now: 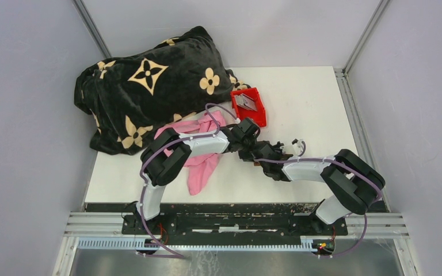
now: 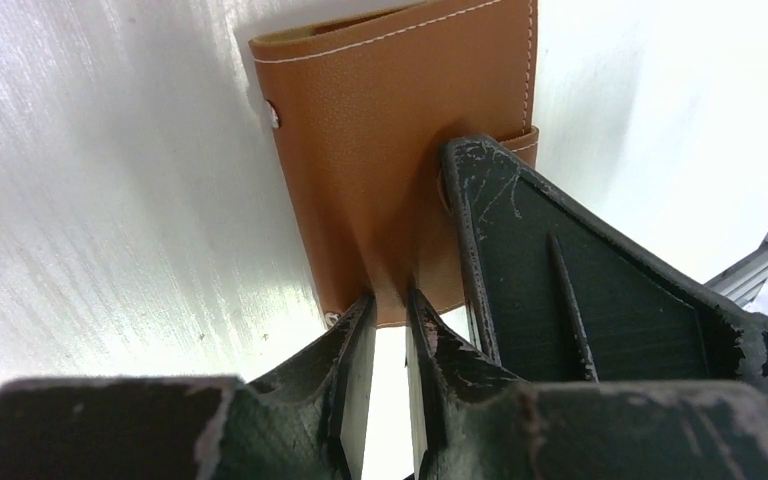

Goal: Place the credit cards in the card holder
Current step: Close the card holder at the center of the board.

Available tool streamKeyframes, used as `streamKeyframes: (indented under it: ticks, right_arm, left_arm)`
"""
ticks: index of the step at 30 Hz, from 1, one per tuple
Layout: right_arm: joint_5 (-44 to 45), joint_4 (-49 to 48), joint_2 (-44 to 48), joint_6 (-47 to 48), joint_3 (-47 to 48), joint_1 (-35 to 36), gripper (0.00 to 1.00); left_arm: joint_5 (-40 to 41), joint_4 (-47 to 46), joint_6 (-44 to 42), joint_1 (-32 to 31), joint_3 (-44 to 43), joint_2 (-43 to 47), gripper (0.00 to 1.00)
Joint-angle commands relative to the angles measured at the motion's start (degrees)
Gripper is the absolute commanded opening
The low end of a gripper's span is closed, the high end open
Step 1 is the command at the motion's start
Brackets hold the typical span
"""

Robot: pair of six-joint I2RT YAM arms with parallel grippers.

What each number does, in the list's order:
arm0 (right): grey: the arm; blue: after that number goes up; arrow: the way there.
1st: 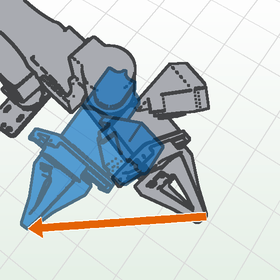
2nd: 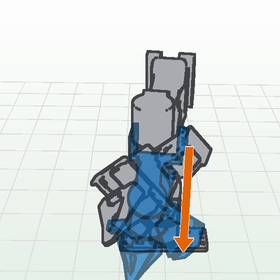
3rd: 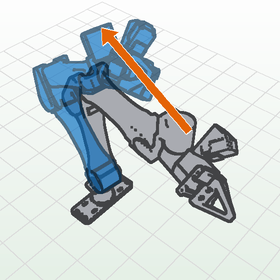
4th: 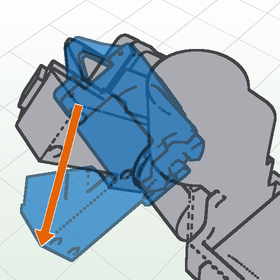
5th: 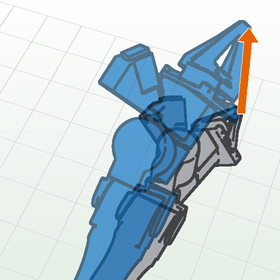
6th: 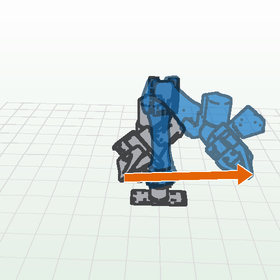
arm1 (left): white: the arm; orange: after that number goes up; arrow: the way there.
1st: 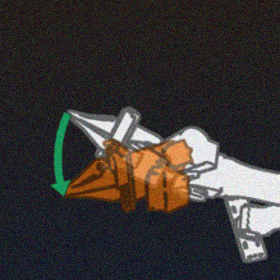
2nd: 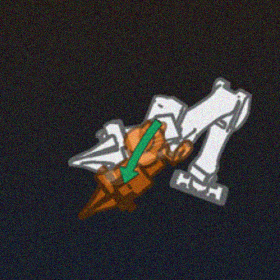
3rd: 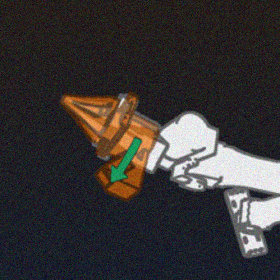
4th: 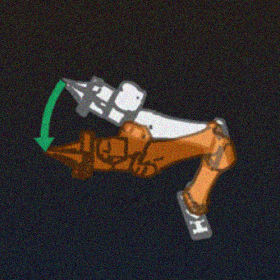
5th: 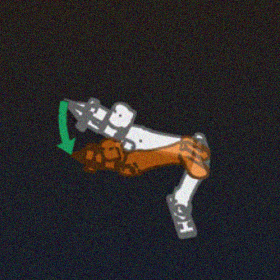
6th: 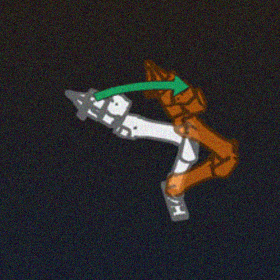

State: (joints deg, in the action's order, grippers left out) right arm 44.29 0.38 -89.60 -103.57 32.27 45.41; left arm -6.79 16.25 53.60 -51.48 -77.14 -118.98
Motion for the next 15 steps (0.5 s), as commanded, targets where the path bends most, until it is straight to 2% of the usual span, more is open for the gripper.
streamKeyframes:
  ticks: [1,5,15]
  right_arm:
    - [-15.16,27.61,-3.70,6.05,-7.04,3.11,0.01]
    - [-13.46,32.36,0.03,9.48,-4.00,3.11,0.05]
    - [-11.39,32.85,4.21,19.36,1.92,1.35,0.31]
  left_arm:
    - [14.70,2.00,0.39,0.17,7.84,-15.85,0.29]
    - [13.25,0.54,-0.02,0.19,9.92,-12.59,0.31]
    - [12.94,-0.25,-1.81,-0.87,10.35,-8.70,0.33]
